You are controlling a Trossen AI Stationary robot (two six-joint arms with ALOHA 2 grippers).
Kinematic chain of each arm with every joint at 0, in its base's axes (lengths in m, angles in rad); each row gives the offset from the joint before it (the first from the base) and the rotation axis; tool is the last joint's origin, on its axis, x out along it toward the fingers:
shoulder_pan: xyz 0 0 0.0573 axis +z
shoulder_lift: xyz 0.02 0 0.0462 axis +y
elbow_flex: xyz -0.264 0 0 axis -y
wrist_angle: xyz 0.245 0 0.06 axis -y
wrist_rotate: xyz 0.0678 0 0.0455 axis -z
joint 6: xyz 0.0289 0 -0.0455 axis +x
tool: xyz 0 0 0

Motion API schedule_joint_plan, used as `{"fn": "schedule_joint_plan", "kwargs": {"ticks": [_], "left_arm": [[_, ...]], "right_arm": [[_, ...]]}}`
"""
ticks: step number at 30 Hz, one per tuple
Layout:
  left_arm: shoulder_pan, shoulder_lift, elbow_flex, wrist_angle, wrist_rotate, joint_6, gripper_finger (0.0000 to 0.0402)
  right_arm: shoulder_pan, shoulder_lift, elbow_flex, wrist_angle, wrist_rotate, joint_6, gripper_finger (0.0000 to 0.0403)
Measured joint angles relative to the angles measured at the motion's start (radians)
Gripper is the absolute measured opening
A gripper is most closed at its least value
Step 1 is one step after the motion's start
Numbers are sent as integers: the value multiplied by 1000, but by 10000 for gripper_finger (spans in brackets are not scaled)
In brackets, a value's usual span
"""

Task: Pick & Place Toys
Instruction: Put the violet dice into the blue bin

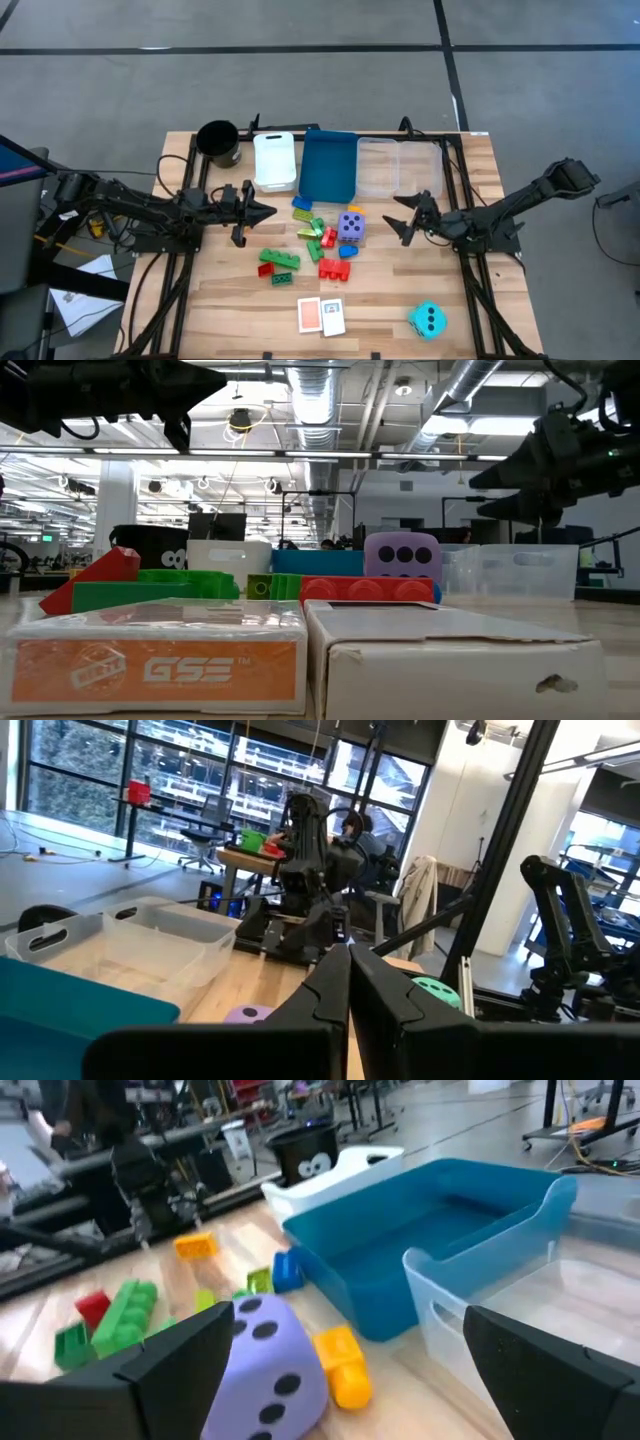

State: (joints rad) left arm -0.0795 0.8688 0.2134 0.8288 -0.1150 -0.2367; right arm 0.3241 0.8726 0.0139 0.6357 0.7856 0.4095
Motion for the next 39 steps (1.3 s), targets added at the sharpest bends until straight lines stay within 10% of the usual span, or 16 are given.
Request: {"fn": "schedule_joint_plan", "kwargs": {"ticks": [26, 39], "left_arm": [[0, 0, 0, -37, 0, -7, 0], [0, 0, 0, -37, 0, -8, 0]], "right_arm": [[6, 389, 106, 143, -60, -64, 398], [-22, 562, 201, 218, -343, -224, 399]]}}
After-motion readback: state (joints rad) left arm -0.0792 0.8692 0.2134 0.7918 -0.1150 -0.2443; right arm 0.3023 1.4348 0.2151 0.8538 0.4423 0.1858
